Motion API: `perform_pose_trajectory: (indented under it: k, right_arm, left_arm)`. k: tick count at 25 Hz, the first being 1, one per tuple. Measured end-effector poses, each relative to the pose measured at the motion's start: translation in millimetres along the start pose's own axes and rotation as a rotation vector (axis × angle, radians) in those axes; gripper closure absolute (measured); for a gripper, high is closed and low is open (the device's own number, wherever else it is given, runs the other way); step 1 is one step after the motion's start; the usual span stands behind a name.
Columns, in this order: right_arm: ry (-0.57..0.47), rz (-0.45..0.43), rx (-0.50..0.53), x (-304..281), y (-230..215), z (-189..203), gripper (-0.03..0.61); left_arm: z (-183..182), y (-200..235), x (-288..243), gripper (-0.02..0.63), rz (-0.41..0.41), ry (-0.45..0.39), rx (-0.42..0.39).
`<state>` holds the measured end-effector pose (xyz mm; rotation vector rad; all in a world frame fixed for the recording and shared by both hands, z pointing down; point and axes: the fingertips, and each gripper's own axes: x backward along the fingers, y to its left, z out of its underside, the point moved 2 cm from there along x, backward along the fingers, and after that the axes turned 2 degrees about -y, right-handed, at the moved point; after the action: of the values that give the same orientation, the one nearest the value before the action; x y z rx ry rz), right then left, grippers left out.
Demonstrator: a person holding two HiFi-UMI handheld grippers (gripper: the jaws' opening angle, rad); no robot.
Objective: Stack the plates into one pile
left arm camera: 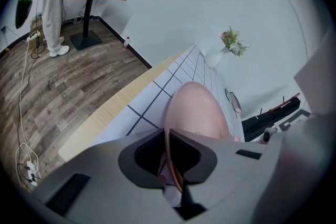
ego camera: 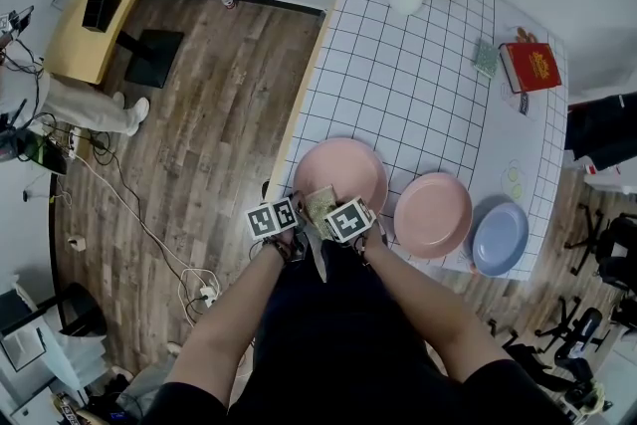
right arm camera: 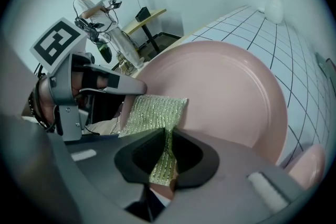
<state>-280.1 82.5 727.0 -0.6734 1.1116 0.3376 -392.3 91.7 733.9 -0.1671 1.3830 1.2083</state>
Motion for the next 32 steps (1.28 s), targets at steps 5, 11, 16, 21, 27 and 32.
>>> perform_pose_trajectory:
  k: [5,11,16,21,27,32]
  right_arm:
    - [0.044,-0.011,0.025,3,-4,10,0.522]
    - [0.084,-0.008,0.054,20,-13,19,0.522]
    - [0.072,0.052,0.050,29,-30,24,0.522]
    - [0.039,0.133,0.002,42,-57,21,0.522]
    - [0.029,0.143,-0.114,49,-76,25,0.522]
    - [0.042,0.155,-0.135,47,-79,30,0.523]
  left_arm:
    - [1,0,0,0.603,0.003,0.005,0.000]
    - [1,0,-1,0.603,0.006,0.005,0.000]
    - [1,-1,0,0.603,0.006,0.004,0.001]
    - [1,-1,0,0.603,0.007,0.004,0.004]
    - [1,-1,0,0.603,0.006,0.002,0.009]
    - [1,-1,-1,0.603,0.006,0.000,0.012]
